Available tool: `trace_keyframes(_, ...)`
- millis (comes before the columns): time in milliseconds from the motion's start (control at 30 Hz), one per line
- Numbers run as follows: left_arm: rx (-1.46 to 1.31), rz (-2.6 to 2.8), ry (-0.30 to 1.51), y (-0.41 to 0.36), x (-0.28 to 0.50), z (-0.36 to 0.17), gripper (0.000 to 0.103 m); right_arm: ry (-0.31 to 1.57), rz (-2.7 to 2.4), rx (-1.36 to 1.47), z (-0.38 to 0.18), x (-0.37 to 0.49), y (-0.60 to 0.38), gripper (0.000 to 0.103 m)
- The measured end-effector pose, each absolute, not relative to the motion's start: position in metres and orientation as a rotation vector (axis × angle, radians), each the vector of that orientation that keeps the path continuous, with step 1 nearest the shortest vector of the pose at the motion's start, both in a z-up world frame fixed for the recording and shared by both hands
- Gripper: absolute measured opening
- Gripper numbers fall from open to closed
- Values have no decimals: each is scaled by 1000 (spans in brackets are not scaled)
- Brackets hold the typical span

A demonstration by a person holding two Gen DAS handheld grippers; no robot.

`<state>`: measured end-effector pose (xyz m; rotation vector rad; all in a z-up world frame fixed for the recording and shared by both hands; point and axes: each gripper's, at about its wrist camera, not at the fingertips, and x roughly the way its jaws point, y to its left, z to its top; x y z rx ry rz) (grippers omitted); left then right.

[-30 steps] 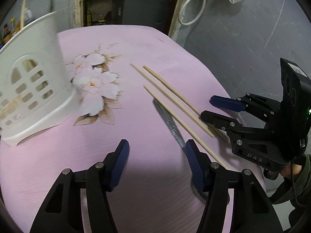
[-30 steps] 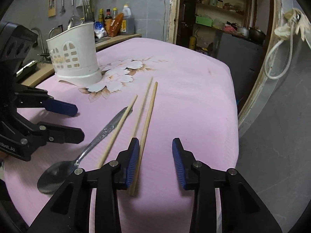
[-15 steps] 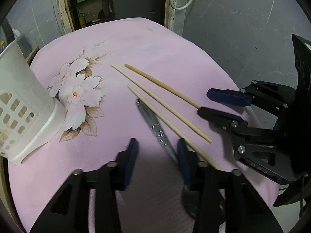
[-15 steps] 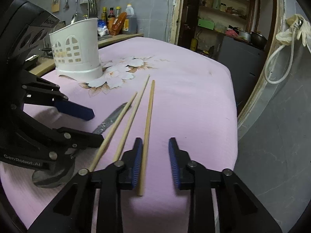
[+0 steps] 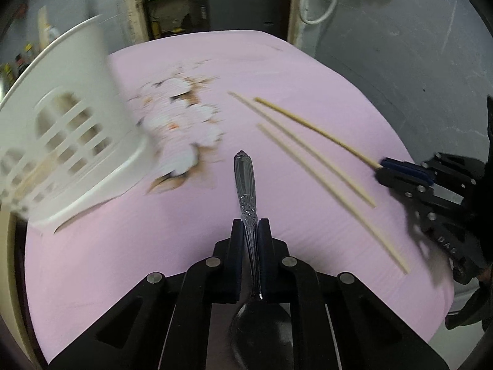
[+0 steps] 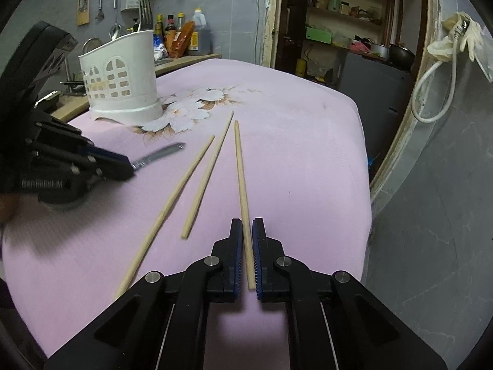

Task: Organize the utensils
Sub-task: 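Lift the spoon with the left gripper while the right lifts the chopstick toward the caddy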

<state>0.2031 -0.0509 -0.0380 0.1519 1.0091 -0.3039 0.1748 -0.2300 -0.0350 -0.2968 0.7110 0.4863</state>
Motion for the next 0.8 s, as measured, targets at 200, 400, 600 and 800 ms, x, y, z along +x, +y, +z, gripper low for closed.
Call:
trace_keyframes(200,129,-307,989,-33,183,-29,7,741,519,-287,-33,166,-229,5)
trace_keyframes(400,193,-341,1027,-39,184,-23,8,783,538,-338,-31,190,-212,6)
trace_keyframes(600,289,-358,1068,-50,191,-26,9,831,570,-371,-32,224,-192,7)
trace_keyframes(800,360,-391,1100,-58,197,-31,14,866,601,-346,-33,247,-183,7)
